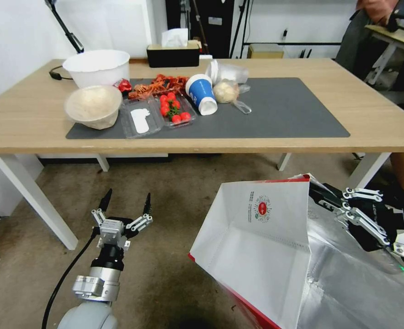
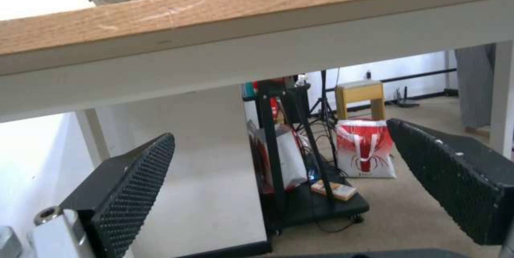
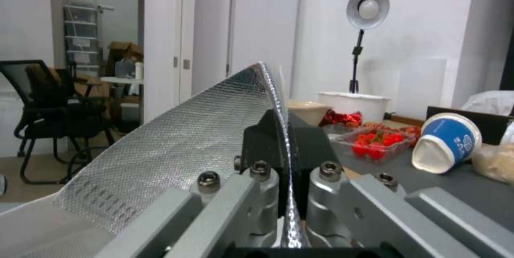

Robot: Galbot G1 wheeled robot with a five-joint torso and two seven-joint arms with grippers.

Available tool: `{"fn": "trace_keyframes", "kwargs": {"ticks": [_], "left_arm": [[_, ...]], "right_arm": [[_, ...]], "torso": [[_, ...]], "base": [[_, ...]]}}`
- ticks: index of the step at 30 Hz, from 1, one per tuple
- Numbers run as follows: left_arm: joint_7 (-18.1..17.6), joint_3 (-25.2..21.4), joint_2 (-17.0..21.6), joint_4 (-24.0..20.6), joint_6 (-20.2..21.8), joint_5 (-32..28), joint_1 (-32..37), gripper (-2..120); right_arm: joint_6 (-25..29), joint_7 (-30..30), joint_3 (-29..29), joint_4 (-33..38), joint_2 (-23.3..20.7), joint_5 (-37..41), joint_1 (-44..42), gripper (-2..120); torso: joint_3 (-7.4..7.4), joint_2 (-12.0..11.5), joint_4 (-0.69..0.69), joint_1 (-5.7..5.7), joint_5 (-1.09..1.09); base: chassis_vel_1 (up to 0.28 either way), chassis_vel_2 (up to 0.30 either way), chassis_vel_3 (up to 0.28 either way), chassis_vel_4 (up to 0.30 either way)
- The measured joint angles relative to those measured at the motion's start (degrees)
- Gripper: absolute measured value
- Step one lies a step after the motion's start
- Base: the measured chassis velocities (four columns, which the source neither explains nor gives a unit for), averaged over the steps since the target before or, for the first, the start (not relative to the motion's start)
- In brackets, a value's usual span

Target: Pick up the food delivery bag from the floor and place it on the table.

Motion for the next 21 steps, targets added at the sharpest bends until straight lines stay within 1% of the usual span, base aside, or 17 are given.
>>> {"fn": "trace_keyframes", "kwargs": {"ticks": [6,16,18,21], "left_arm": [[0.27,0.0,0.02,-0.03,0.0,0.0,0.09,99],[0.32,0.02,-0.02,-0.08,-0.02,0.06,0.22,99],[0.4,0.17,-0.03,-0.38,-0.01,0.08,0.25,99],[0.42,0.27,0.21,-0.39,-0.02,0.27,0.28,99]], "right_arm": [[0.0,0.02,0.01,0.09,0.14,-0.03,0.0,0],[0.02,0.02,0.01,0.13,0.18,-0.07,-0.11,0],[0.03,0.02,0.01,0.21,0.19,-0.07,-0.17,0],[0.04,0.01,0.02,0.28,0.25,-0.1,-0.27,0]], "torso": [[1.02,1.61,0.0,0.6,0.0],[2.23,3.53,0.0,1.31,0.0],[2.79,4.43,0.0,1.65,0.0],[3.2,5.11,0.0,1.93,0.0]], "base": [[0.0,0.0,0.0,0.0],[0.0,0.0,0.0,0.0],[0.0,0.0,0.0,0.0],[0.0,0.0,0.0,0.0]]}}
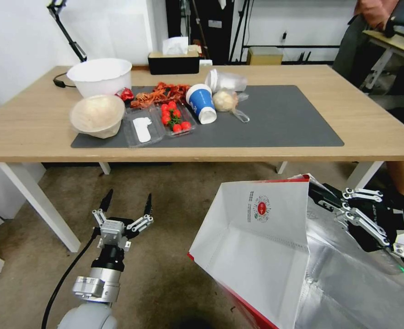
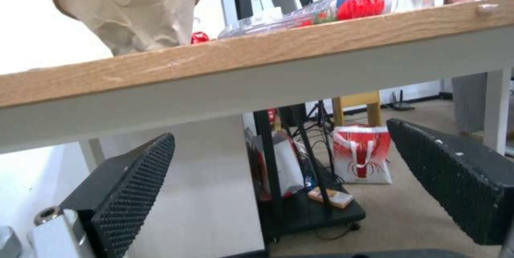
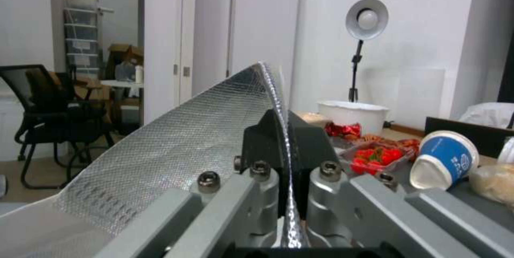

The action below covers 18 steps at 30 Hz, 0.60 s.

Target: Pick up the food delivery bag from the floor and place it on the table.

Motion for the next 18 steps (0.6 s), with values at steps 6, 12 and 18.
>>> {"fn": "trace_keyframes", "kwargs": {"ticks": [6,12,18], "left_arm": [[0.0,-0.21,0.25,0.04,-0.03,-0.02,0.01,99],[-0.01,-0.21,0.14,-0.11,-0.03,-0.04,0.01,99],[-0.02,-0.22,0.15,-0.11,-0.04,-0.05,0.04,99]], "right_arm": [[0.02,-0.03,0.08,0.06,0.02,-0.06,-0.12,0],[0.03,0.12,0.06,0.2,0.02,-0.24,0.08,0],[0.03,0.17,0.05,0.26,0.19,-0.28,0.07,0]], "torso": [[0.72,1.14,0.0,0.39,0.0],[1.78,2.87,0.0,1.06,0.0],[2.54,4.1,0.0,1.55,0.0]], "base": [[0.0,0.0,0.0,0.0],[0.0,0.0,0.0,0.0],[0.0,0.0,0.0,0.0]]}}
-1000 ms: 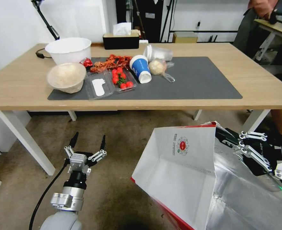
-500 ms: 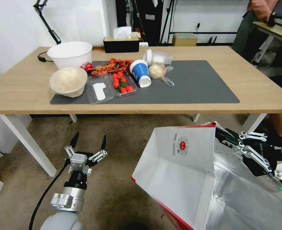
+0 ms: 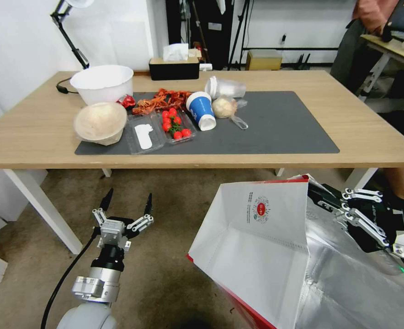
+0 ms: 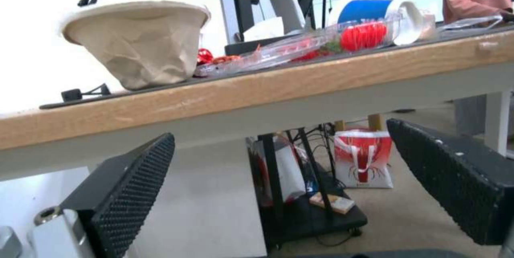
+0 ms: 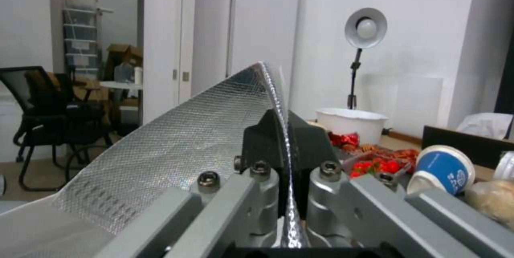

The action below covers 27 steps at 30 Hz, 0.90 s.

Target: Pick up the food delivery bag from the floor and place it on the table.

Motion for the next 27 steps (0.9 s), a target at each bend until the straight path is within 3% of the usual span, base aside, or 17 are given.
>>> {"fn": "trace_keyframes", "kwargs": {"ticks": [27], "left_arm": [[-0.07,0.07,-0.3,0.43,-0.13,0.09,-0.06,99]], "right_arm": [[0.17,-0.23,-0.31,-0.38,0.29,-0.33,0.17,0]], "torso": [[3.95,6.74,0.0,2.77,0.0]], "base": [[0.0,0.0,0.0,0.0]]}}
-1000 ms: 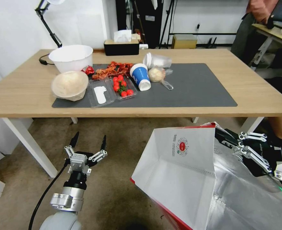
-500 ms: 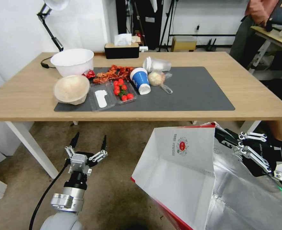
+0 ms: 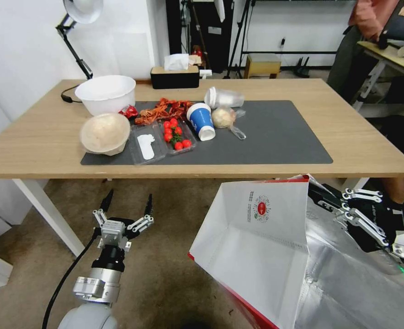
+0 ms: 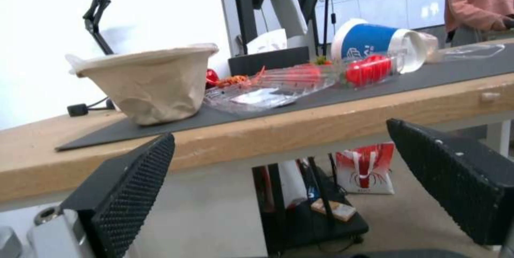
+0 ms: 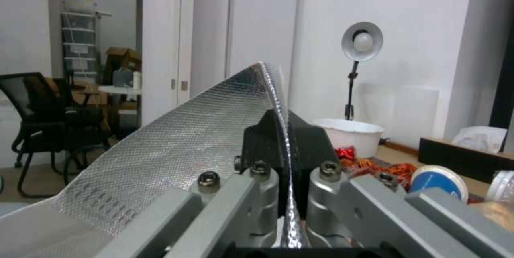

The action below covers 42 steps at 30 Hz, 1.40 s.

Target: Pick up the food delivery bag from the floor and place it on the table.

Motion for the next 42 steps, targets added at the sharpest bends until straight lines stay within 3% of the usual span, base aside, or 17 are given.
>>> {"fn": "trace_keyframes", "kwargs": {"ticks": [42], "left_arm": [[-0.15,0.1,-0.12,0.48,-0.48,0.2,-0.18,99]], "right_arm": [[0.1,0.11,-0.23,-0.01,0.37,-0.32,-0.22,0]], "torso": [[6.12,10.56,0.0,4.46,0.0]], "base": [[0.0,0.0,0.0,0.0]]}}
